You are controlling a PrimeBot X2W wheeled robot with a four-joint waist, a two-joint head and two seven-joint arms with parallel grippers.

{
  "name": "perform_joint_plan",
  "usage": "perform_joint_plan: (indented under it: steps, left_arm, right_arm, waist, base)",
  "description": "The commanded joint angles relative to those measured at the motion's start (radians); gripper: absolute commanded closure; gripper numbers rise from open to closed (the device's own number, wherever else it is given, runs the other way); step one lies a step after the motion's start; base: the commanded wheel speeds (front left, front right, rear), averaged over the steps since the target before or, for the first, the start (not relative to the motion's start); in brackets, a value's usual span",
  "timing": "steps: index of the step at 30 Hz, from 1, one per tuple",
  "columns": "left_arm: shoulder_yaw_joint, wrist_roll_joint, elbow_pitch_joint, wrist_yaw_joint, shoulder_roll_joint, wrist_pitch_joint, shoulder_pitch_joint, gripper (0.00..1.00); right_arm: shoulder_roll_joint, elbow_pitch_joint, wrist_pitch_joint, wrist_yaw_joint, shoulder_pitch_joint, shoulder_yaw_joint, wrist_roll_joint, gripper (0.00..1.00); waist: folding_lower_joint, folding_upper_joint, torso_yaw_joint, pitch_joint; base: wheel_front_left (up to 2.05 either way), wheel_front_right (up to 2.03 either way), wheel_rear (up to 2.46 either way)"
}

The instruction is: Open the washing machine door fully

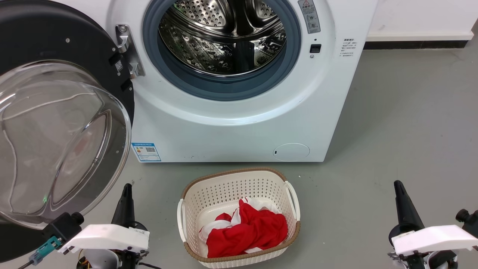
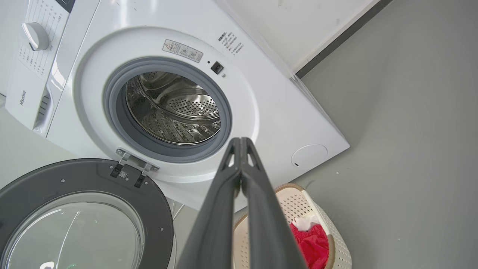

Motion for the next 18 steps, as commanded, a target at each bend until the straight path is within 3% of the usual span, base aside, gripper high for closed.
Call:
perform_joint_plan:
  steps: [1,18]
  left_arm:
    - [0.004,-0.027,-0.009,-0.004,0.002,0.007,-0.028,1.0]
    - [0.019,-0.237,0.001,-0.026,-0.001,0.06,-0.032,1.0]
  right_arm:
    - [-0.007,-0.007,0.006,0.0,-0.022,-0.003,0.028,1.0]
    - [-0.008,0.012,0.053,0.0,-0.043,-0.013,0.238,1.0]
  waist:
    - [0.0,-0.0001,0.0,0.0]
    - [0.0,-0.0001,0.001,-0.004]
  base:
    - [0.0,0.0,0.0]
    - [0.0,0.0,0.0]
